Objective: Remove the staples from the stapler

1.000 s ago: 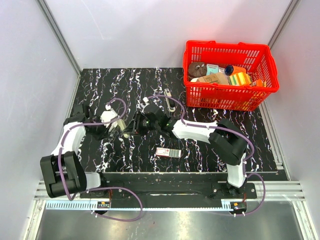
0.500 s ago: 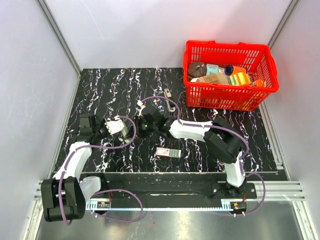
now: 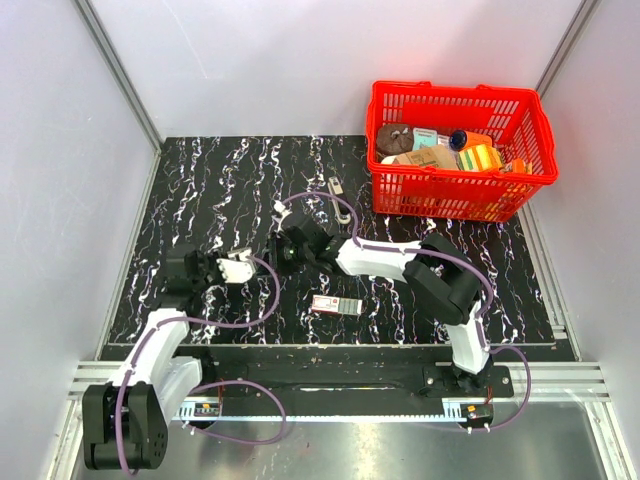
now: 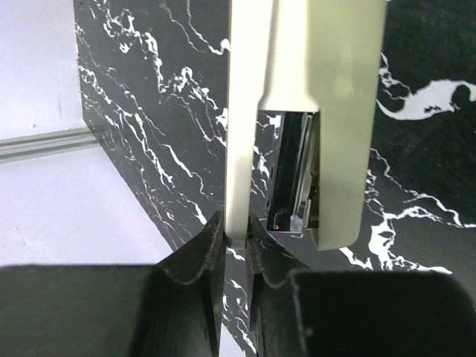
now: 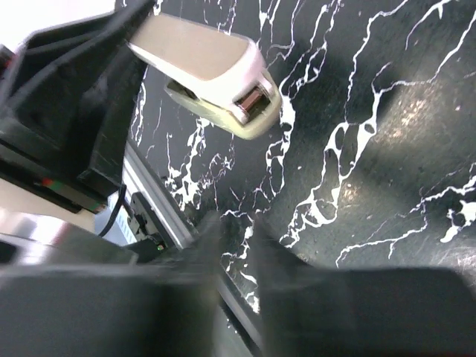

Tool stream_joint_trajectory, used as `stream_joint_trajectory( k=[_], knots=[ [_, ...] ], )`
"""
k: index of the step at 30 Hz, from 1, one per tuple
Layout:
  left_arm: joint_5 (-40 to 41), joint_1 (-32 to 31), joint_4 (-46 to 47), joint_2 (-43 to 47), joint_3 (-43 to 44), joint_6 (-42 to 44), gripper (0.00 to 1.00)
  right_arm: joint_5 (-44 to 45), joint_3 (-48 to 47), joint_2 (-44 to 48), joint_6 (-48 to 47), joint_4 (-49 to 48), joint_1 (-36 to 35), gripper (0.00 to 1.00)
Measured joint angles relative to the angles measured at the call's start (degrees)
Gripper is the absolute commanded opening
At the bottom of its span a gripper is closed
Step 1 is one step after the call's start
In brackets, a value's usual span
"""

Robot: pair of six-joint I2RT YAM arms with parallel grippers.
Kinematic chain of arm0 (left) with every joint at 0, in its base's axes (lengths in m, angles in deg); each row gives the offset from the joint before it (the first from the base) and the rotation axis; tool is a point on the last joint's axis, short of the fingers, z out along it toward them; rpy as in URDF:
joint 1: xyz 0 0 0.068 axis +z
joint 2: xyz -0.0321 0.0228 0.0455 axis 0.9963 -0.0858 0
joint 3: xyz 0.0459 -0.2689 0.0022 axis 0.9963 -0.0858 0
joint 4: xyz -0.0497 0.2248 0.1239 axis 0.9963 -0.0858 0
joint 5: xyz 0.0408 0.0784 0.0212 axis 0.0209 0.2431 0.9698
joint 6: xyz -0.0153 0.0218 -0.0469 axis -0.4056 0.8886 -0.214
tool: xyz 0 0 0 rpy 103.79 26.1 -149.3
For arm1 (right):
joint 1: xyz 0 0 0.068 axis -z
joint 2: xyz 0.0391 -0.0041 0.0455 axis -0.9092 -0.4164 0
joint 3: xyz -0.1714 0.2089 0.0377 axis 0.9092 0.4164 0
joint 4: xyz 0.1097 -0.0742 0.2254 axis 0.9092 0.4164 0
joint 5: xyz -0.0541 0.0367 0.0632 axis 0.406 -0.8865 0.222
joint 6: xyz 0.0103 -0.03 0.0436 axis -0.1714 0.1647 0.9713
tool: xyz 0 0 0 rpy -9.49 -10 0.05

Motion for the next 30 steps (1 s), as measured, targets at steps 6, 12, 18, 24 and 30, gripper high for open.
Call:
stream_joint_trajectory(
  k=[6,12,18,24,30],
  knots=[
    [0.94,-0.02,0.0,0.52,-3.06,2.89,0.04,1.51,-0.24,0.0,0.0,-0.31,0.37,0.0],
    [-0.42,-0.02,-6.1,-1.09,2.05,-3.02,0.04,2.01,-0.26,0.0,0.09,-0.44,0.37,0.0],
    [-3.45,-0.07,-12.04,-7.56,11.08,-14.78,0.03,2.58,-0.26,0.0,0.09,-0.42,0.37,0.0],
    [-3.8,0.11,-15.52,-20.15,19.67,-28.46,0.06,7.43,0.0,1.84,-1.62,2.97,0.68,0.21],
    [-5.77,4.31,-21.05,-33.24,30.23,-39.82,0.07,20.98,-3.19,5.66,-7.32,15.02,1.9,0.62]
  ],
)
